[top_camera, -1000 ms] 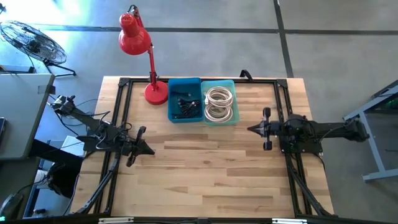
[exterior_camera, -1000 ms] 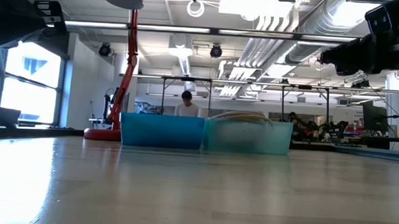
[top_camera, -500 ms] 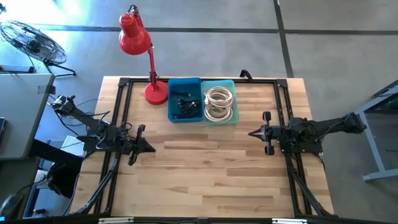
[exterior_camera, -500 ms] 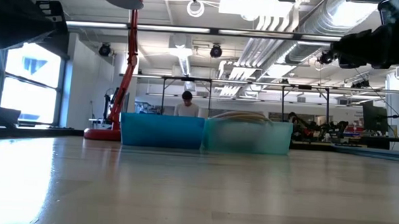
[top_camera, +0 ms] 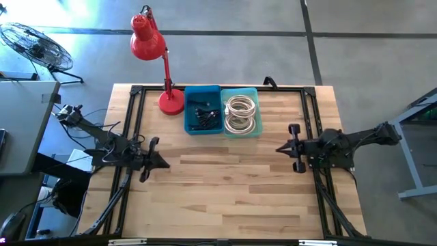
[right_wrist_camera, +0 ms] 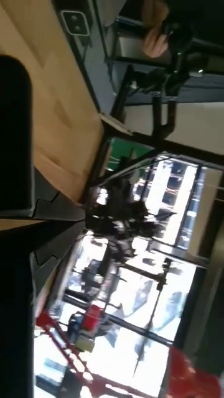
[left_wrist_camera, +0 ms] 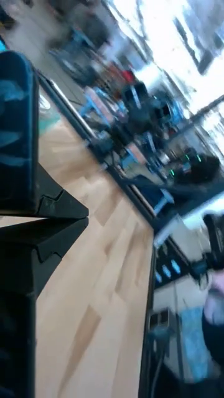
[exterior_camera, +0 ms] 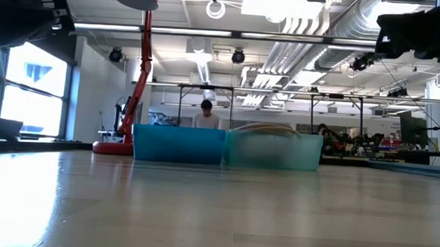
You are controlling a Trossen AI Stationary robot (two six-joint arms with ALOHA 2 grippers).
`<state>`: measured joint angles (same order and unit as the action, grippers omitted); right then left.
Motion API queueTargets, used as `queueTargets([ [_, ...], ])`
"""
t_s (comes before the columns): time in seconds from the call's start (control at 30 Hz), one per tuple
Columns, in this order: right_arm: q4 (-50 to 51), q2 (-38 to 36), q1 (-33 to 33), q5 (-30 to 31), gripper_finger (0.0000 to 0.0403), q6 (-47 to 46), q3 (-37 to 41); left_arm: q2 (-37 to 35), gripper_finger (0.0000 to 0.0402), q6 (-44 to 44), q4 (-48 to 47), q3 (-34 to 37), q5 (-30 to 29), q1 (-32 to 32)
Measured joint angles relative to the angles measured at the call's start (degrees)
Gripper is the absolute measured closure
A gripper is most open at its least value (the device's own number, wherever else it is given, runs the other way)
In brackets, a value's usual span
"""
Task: Pick & Place USB Port
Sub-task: Return to Home Position
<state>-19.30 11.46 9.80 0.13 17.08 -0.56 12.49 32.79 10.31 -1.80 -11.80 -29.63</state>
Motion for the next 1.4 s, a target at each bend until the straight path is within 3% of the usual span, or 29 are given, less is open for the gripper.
queueTargets([
  [0.13, -2.5, -0.9, 0.0, -0.5, 0.0403, 2.3, 0.0, 0.0, 0.0401, 3.4, -0.9, 0.0, 5.2, 0.0],
  [0.27, -1.1, -3.0, 0.0, 0.2, 0.0403, 2.5, 0.0, -1.0, 0.0401, -0.7, -9.2, -0.1, 4.9, 0.0],
  [0.57, 4.4, -11.3, 0.0, 0.6, 0.0403, 2.9, 0.0, -6.0, 0.0401, 1.0, -9.7, 0.5, 6.1, 0.0],
  [0.87, 6.0, -11.2, 0.0, 5.0, 0.0403, 2.3, 0.0, -7.1, 0.0401, -0.1, -9.9, 0.6, 6.4, 0.0],
  [1.1, 10.1, -11.1, 0.0, 11.5, 0.0402, 4.0, 0.0, -7.1, 0.0401, -5.9, -8.1, 0.6, -8.0, 0.0],
  [1.4, 9.3, -11.1, 0.0, 21.9, 0.0402, 2.9, 0.1, -7.1, 0.0401, -6.1, -7.5, 0.7, -15.8, 0.0],
])
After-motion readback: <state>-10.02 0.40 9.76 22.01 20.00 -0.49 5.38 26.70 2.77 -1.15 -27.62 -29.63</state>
